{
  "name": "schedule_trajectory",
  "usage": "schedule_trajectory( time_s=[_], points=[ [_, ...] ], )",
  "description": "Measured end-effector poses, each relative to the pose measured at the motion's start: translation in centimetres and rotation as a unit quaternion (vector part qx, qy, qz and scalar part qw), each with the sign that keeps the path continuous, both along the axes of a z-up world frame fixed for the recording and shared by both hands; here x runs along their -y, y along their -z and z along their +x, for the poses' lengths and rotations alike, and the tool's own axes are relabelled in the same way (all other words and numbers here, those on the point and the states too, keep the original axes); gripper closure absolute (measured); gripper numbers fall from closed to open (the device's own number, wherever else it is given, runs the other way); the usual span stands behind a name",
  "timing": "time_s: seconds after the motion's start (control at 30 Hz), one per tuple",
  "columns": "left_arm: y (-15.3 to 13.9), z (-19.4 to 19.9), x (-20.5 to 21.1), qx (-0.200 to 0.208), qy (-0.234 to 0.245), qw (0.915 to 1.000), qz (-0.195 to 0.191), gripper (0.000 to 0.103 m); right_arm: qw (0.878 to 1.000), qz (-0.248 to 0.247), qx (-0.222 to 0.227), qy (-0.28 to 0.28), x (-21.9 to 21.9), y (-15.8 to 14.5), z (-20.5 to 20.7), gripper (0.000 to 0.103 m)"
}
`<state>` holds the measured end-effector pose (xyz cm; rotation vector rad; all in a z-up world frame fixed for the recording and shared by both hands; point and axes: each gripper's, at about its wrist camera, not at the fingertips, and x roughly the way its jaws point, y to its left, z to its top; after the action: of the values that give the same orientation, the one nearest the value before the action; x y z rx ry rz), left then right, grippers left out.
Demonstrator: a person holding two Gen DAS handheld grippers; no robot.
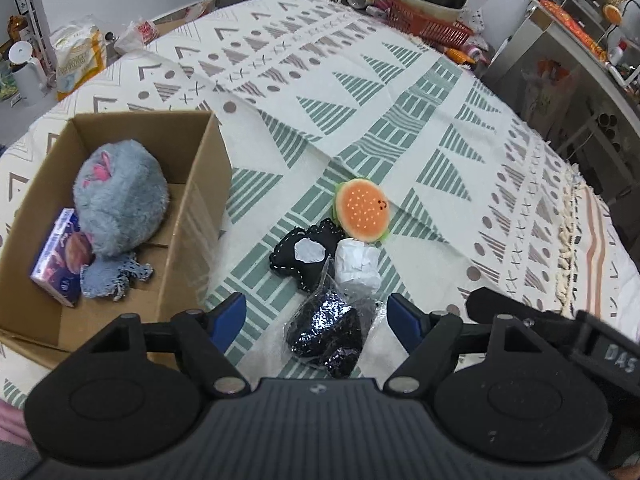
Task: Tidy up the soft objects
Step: 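Move both tools back toward the burger squishy and the black bag, then grasp the black sequin bag with the left tool while the right tool grasps the white wrapped item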
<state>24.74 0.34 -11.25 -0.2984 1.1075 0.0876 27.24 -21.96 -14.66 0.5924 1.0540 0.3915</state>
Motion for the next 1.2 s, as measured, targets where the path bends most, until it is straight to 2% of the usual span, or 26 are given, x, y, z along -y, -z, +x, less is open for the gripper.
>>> schedule_trajectory(
  time_s=[0.1, 0.5, 0.57, 0.6, 0.67, 0.73, 0.83, 1.0, 1.2],
  points=[
    [1.0, 0.6, 0.2, -0.010, 0.001, 0.9999, -0.002, 0.028, 1.000, 0.015, -0.012, 0.004, 0.1, 0.8, 0.4, 0.004],
    [5.2, 2.3, 1.9, -0.048, 0.039, 0.9981, 0.010, 0.028, 0.999, 0.014, -0.030, 0.008, -0.3, 2.8, 2.4, 0.004],
    [5.7, 2.5, 2.0, -0.055, 0.039, 0.9977, 0.005, 0.031, 0.999, 0.015, -0.029, 0.007, -0.4, 2.9, 2.5, 0.004],
    [5.8, 2.6, 2.0, -0.059, 0.038, 0.9976, 0.001, 0.039, 0.999, 0.014, -0.028, 0.006, -0.6, 3.0, 2.6, 0.004],
    [6.1, 2.7, 1.9, -0.066, 0.034, 0.9972, -0.011, 0.048, 0.999, 0.015, -0.028, 0.005, -0.8, 3.1, 2.9, 0.004],
    [6.0, 2.8, 2.0, -0.066, 0.036, 0.9971, -0.012, 0.056, 0.999, 0.016, -0.030, 0.003, -1.1, 3.3, 3.1, 0.004],
    [5.6, 2.9, 1.9, -0.065, 0.039, 0.9970, -0.012, 0.061, 0.999, 0.013, -0.031, -0.002, -1.8, 3.6, 3.5, 0.005],
    [4.5, 2.6, 0.8, -0.065, 0.031, 0.9973, -0.012, 0.062, 1.000, 0.014, -0.026, -0.005, -2.7, 3.9, 4.0, 0.008],
    [2.6, 2.2, -0.6, -0.048, 0.020, 0.9987, -0.003, 0.062, 1.000, 0.005, -0.009, -0.019, -4.6, 3.9, 4.5, 0.008]
  ],
)
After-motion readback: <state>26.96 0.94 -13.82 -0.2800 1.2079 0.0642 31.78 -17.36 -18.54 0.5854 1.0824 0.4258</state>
